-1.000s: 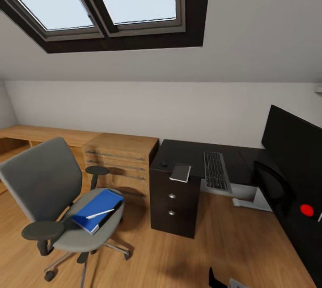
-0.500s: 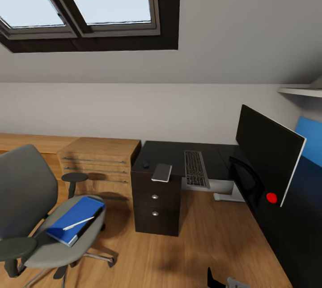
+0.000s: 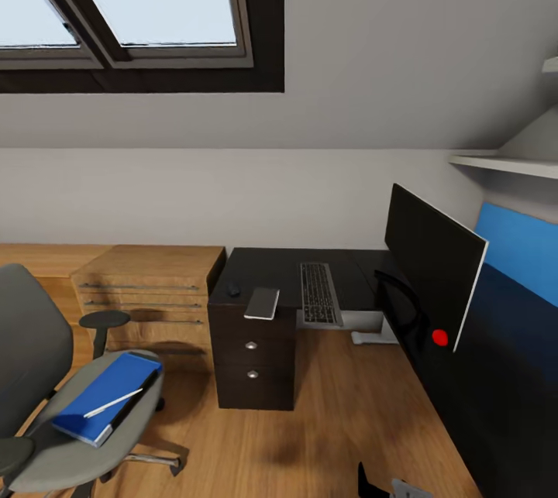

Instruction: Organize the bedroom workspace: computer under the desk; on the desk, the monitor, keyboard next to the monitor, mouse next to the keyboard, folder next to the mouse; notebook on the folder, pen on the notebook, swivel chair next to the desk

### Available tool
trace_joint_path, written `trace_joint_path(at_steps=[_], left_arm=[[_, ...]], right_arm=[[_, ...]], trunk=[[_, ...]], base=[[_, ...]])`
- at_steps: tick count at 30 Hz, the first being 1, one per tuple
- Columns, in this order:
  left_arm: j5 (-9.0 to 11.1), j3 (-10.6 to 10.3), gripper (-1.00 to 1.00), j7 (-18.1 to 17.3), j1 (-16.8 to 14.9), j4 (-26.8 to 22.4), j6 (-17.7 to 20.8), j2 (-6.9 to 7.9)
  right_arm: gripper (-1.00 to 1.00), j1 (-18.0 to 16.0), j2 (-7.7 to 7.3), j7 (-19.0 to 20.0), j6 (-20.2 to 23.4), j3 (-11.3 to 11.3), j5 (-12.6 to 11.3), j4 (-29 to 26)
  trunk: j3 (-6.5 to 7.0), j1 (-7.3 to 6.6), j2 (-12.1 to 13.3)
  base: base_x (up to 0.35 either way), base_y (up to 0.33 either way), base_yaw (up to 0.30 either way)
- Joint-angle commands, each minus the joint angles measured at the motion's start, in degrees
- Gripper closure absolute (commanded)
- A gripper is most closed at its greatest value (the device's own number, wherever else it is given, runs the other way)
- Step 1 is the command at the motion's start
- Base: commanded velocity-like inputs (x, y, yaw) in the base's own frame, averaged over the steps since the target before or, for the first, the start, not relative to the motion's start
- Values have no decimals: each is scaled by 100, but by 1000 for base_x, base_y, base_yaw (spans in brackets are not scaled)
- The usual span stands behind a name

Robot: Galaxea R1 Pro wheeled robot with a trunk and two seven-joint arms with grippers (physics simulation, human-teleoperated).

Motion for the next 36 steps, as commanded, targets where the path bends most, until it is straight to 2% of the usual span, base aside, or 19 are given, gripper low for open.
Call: trace_joint_path(at_steps=[1, 3, 13, 23, 26, 36], left_arm=[[59, -28, -100, 30, -3, 40, -27, 5], [66, -27, -100, 29, -39, 262, -25, 5], [78, -24, -100, 21, -228, 668, -18, -3], [86, -24, -100, 21, -328, 822, 6, -6], [89, -24, -100, 18, -480, 1071, 42, -12], [95, -24, -100, -206, -596, 1268, 121, -13]], right_arm=[[-100, -3, 1, 19, -16, -21, -16, 4], [-100, -3, -3, 16, -16, -24, -18, 6], [-100, -3, 5, 6, 9, -18, -12, 7], [-100, -3, 16, 8, -5, -25, -28, 7], [-100, -3, 28, 9, -6, -19, -23, 7], [-100, -3, 23, 13, -7, -20, -21, 7]], trunk=[[13, -22, 38], [49, -66, 118], [229, -286, 519], [408, -505, 920], [462, -571, 1040], [642, -791, 1441]], base=[[0, 0, -10], [0, 0, -5], [0, 0, 0], [0, 0, 0], [0, 0, 0], [0, 0, 0]])
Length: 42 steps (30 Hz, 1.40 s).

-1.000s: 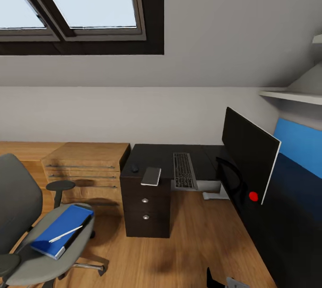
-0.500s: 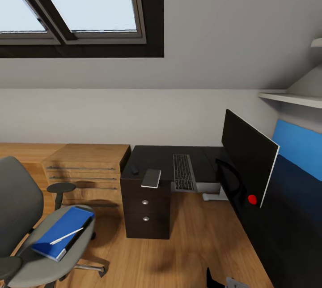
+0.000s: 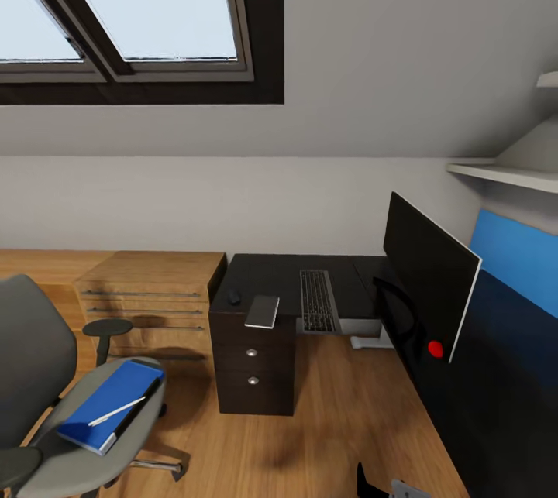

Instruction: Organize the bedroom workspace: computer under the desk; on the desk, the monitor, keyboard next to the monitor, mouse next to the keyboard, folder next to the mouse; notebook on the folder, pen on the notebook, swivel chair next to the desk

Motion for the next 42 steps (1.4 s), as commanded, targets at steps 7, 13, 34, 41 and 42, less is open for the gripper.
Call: trace_joint_path(at_steps=[7, 13, 34, 41, 42], left_arm=[[107, -47, -100, 20, -68, 18, 152, 12], [142, -47, -100, 19, -87, 76, 164, 13], [148, -38, -100, 19, -120, 115, 124, -4], [148, -38, -100, 19, -120, 116, 109, -4], [148, -38, -100, 19, -120, 116, 107, -4]], right_arm=[[-100, -4, 2, 22, -16, -18, -14, 3], [-100, -4, 2, 22, -16, -18, -14, 3], [-100, -4, 28, 30, -33, -35, -5, 6], [-100, -4, 28, 31, -34, -35, 0, 8], [-100, -4, 28, 31, -34, -36, 2, 10]], trunk=[[118, -154, 277], [226, -286, 518], [603, -747, 1360], [729, -901, 1641], [747, -923, 1681]], base=[[0, 0, 0], [0, 0, 0], [0, 0, 0], [0, 0, 0], [0, 0, 0]])
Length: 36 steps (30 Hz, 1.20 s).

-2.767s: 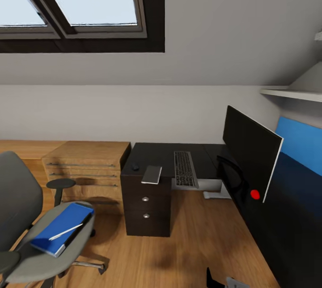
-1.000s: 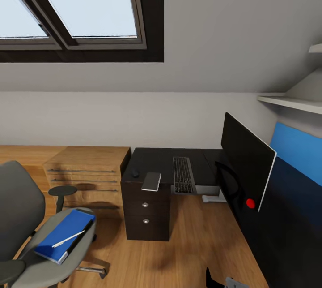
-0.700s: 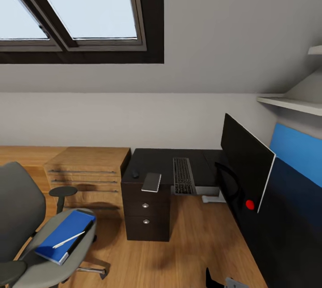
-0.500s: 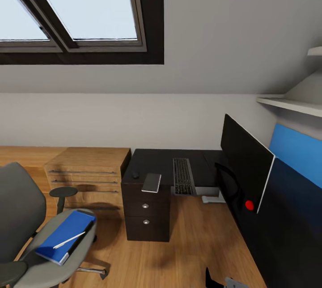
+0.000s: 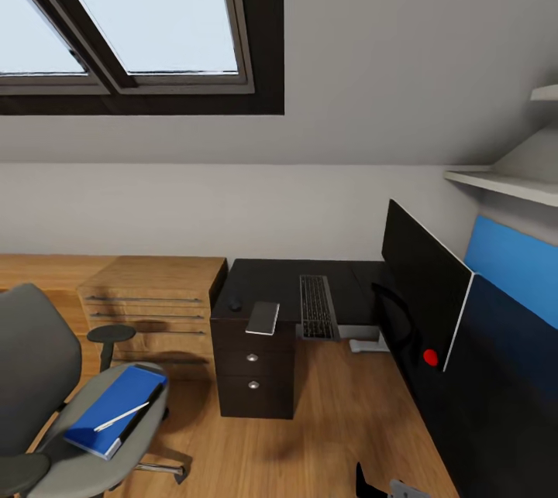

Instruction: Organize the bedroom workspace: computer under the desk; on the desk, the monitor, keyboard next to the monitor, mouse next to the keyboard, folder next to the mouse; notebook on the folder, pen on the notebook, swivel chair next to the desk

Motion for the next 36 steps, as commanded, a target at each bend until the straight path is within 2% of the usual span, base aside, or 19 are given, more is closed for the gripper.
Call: trace_joint_path(at_steps=[1, 36], left_arm=[[58, -47, -100, 38, -6, 2, -32, 5], [55, -47, -100, 38, -6, 3, -41, 13]], right_arm=[[-100, -5, 2, 21, -17, -21, -13, 3], [-100, -5, 21, 23, -8, -11, -11, 6]], trunk=[[9, -21, 34], [623, -790, 1437]], base=[[0, 0, 0], [0, 0, 3]])
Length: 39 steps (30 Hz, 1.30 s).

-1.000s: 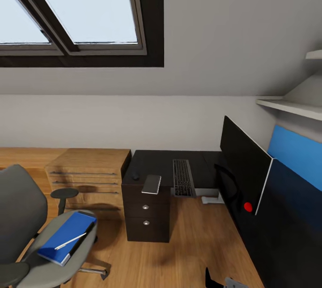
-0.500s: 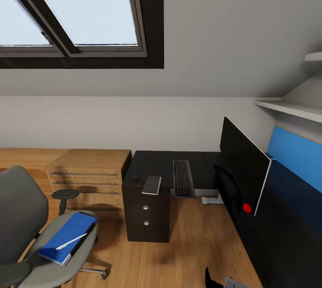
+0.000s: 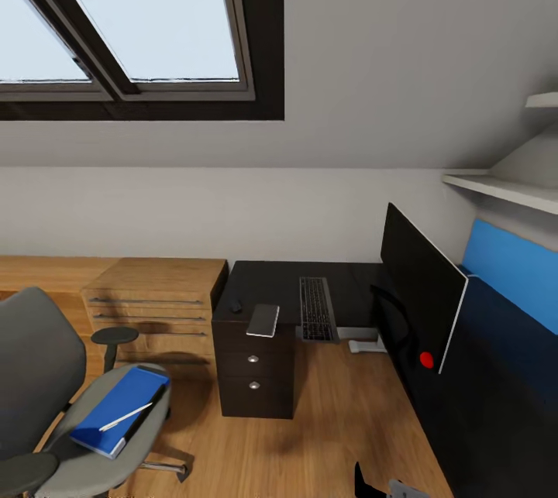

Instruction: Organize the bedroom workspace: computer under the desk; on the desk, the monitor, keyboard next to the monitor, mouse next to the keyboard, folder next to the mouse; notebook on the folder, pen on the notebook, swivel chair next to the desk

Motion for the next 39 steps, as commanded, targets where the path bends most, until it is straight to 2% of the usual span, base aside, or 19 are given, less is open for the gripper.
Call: trace_joint_path(at_steps=[1, 8, 18, 24, 32, 39], left_arm=[[60, -47, -100, 37, -4, 5, -31, 3], [59, -47, -100, 37, -4, 5, -55, 5], [52, -44, -100, 38, -4, 93, -682, -3], [50, -50, -100, 42, -4, 128, -721, -4], [47, -56, -100, 41, -4, 136, -725, -12], [49, -56, -100, 41, -4, 137, -732, -13]], right_arm=[[-100, -2, 1, 20, -16, -16, -14, 4], [-100, -2, 1, 19, -16, -12, -14, 4], [-100, -2, 1, 19, -16, -12, -14, 4], [-100, -2, 1, 19, -16, -12, -14, 4], [-100, -2, 1, 20, -16, -12, -14, 4], [-100, -2, 1, 23, -16, -12, -14, 4]], trunk=[[9, -21, 38], [-47, -21, 38], [-131, -21, 38], [-182, -21, 38], [-249, -21, 38], [-309, -21, 38]], base=[[0, 0, 64], [0, 0, 77], [0, 0, 89], [6, 0, 92], [229, 0, 92], [59, 0, 41]])
